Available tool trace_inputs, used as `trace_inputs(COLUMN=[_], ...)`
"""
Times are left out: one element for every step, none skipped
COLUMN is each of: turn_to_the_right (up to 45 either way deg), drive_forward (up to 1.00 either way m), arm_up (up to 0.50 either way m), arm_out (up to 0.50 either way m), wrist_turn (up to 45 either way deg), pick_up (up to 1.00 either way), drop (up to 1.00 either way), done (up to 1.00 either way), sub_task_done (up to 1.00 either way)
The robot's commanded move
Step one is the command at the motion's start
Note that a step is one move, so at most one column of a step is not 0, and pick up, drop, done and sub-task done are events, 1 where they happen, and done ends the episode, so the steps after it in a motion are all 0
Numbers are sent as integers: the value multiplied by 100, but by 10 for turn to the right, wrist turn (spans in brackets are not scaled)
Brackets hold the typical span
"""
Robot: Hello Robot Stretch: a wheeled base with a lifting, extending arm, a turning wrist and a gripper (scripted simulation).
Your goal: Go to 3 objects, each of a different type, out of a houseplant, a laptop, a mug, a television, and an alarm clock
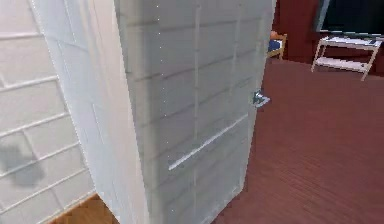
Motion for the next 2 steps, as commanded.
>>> trace_inputs(turn_to_the_right=[0, 450], drive_forward=[15, 0], arm_up=[0, 0], arm_out=[0, 0], wrist_turn=[0, 0], pick_up=[0, 0], drop=[0, 0], done=[0, 0], sub_task_done=[0, 0])
